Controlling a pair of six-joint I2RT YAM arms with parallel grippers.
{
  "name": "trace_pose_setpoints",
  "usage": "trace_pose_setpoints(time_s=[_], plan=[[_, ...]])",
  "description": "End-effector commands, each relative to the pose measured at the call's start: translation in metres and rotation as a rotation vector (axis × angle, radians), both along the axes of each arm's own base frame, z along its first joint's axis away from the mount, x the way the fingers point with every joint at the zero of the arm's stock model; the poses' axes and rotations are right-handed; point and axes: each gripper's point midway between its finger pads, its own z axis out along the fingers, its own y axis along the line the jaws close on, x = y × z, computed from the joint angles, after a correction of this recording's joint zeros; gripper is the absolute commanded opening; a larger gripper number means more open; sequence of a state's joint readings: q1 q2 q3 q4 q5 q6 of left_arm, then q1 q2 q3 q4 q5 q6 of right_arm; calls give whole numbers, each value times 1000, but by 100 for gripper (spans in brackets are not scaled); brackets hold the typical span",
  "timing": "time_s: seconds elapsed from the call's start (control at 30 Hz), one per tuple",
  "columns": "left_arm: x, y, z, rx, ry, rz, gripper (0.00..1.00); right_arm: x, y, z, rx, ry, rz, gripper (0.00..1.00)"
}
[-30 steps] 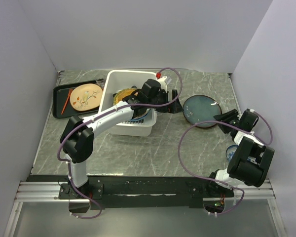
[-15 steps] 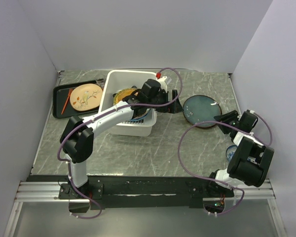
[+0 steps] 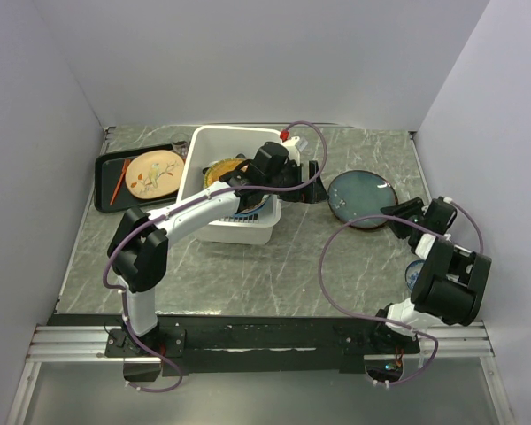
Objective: Place the plates into the plastic bin on the countertop
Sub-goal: Pick up the plate from the corner of the board.
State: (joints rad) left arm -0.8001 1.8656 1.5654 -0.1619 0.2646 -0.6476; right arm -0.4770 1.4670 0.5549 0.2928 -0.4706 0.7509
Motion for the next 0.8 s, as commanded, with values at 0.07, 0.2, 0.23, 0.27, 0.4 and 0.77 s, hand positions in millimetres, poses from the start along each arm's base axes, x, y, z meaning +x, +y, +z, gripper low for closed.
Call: trace_pose_setpoints(time_s=[0.07,0.2,0.23,0.27,0.4,0.77], plan=[[-1,-1,22,-36,-50,-8,96,12,3,-3,-27,-5,-6,49],[0,-1,23,-40,-52,-6,96,12,3,-8,-22,6,-18,39],[-1,0,23,-37,-50,-6,96,11,3,-9,-20,11,-21,32],[0,0,23,-37,-50,-5,96,10,3,-11,-17,16,-24,19],[0,0,23,-37,-52,-2,96,11,5,-11,-8,12,-18,0],[1,0,21,-32,-51,0,96,10,13,14,-2,-102,4,0]])
